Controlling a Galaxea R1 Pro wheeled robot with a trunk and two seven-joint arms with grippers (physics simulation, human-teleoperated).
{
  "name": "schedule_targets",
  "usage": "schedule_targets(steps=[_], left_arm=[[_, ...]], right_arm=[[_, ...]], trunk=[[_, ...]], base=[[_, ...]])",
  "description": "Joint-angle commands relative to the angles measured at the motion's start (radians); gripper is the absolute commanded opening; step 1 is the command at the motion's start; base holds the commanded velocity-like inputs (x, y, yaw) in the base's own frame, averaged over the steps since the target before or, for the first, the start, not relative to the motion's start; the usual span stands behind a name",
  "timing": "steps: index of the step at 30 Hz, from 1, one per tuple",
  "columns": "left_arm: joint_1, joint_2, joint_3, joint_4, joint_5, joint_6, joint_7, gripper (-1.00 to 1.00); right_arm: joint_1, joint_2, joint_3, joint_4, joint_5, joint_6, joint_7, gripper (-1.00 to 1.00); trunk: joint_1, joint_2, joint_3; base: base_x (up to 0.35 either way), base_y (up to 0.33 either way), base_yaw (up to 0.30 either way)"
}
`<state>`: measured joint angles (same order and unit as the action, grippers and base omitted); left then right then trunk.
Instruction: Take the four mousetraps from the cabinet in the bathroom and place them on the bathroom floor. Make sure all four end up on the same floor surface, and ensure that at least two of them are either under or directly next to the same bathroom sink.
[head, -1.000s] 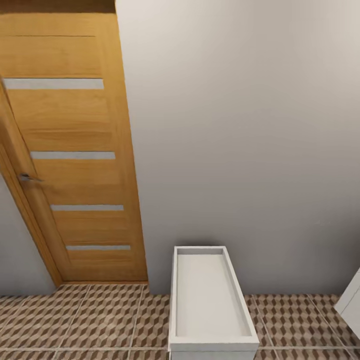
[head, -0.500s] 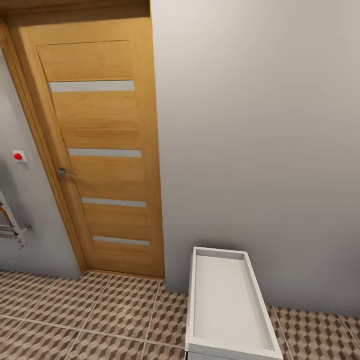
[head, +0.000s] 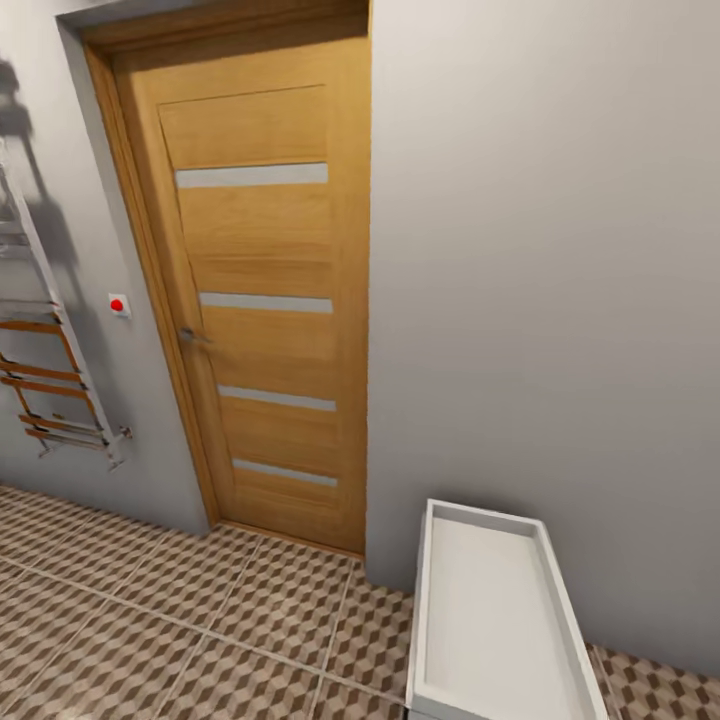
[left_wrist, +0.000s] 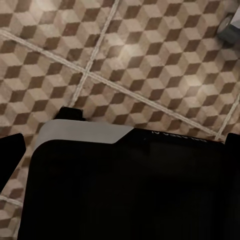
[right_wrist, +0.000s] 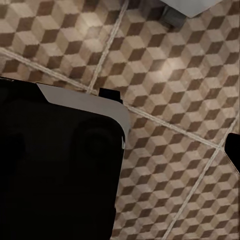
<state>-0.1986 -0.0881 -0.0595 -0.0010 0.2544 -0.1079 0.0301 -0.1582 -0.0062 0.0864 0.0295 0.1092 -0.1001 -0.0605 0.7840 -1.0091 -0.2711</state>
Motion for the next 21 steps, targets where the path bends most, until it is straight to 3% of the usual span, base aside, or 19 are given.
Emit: schedule_targets(steps=[1, 21], left_arm=[[-0.001, -0.001, -0.007, 0.001, 0.007, -0.003, 0.003, 1.0], [-0.001, -0.001, -0.007, 0.001, 0.008, -0.001, 0.005, 1.0]], right_arm=[[-0.001, 0.0, 0.008, 0.003, 0.007, -0.004, -0.005, 1.0], [-0.001, 0.0, 0.009, 0.003, 0.009, -0.001, -0.006, 1.0]], trunk=[[0.0, -0.001, -0.001], [0.0, -0.001, -0.001]], base=[[0.0, 0.0, 0.292], [0.0, 0.0, 0.292]])
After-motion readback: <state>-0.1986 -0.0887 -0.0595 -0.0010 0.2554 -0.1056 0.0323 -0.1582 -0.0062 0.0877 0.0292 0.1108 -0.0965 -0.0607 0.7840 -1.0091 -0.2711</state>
